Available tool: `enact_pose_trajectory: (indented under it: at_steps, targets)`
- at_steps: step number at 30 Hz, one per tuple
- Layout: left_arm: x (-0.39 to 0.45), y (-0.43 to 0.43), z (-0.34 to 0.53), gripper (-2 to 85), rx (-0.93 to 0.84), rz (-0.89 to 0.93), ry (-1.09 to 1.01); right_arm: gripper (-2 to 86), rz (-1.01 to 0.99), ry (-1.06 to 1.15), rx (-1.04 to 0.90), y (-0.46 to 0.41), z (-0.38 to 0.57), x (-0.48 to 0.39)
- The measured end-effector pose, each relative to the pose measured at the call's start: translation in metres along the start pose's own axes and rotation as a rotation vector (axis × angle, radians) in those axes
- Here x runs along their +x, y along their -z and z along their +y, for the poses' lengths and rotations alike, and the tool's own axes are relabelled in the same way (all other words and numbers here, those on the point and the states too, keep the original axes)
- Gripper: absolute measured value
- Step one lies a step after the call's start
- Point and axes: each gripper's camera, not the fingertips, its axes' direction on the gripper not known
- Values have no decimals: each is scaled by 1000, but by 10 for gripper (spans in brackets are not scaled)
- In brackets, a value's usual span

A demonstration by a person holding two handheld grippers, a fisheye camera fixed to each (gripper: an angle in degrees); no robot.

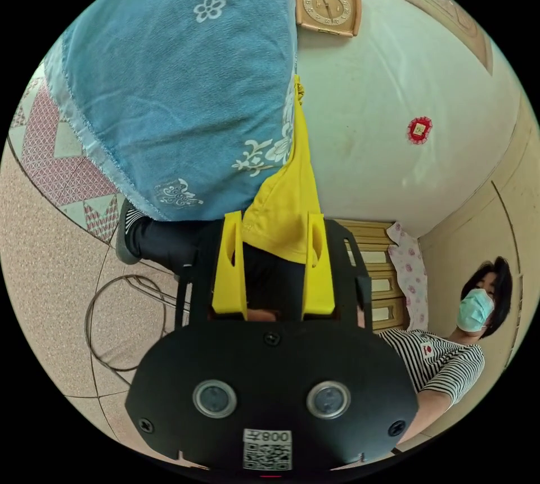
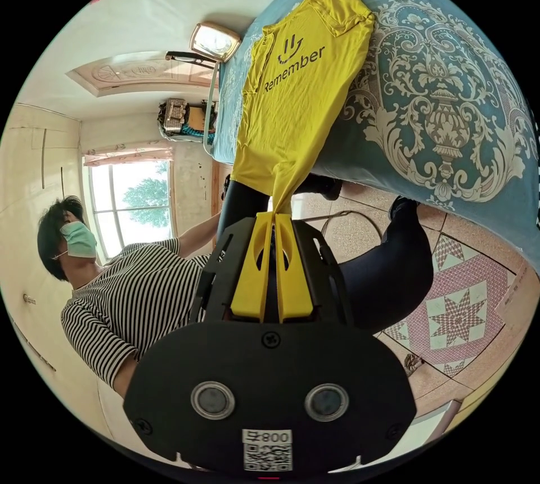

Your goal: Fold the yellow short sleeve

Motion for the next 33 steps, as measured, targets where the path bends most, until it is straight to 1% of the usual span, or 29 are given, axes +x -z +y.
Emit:
enact_pose_trajectory:
  at_steps: [6,8,11,15,17,20,25,29,33]
  targets:
    - [-2,2,-3,141,49,79,29,3,10,-25,-11,1,5,0]
    - [6,-2,-4,105,32,183,-1,3,19,-29,-18,1,8,0]
    - [25,4,-2,44,31,212,-40,3,18,-33,-18,2,13,0]
    - [50,26,4,29,91,243,-61,3,10,-28,-9,5,24,1]
    - [75,44,6,25,116,260,-99,3,-11,-22,14,9,34,4]
    - [114,58,2,22,87,226,-161,2,-47,-12,61,18,51,8]
    - [185,66,-9,20,44,203,-270,2,-111,33,148,37,79,13]
    - [242,69,-18,19,40,221,-351,2,-168,94,234,58,106,14]
    - [280,74,-19,19,35,225,-403,2,-208,154,312,77,133,14]
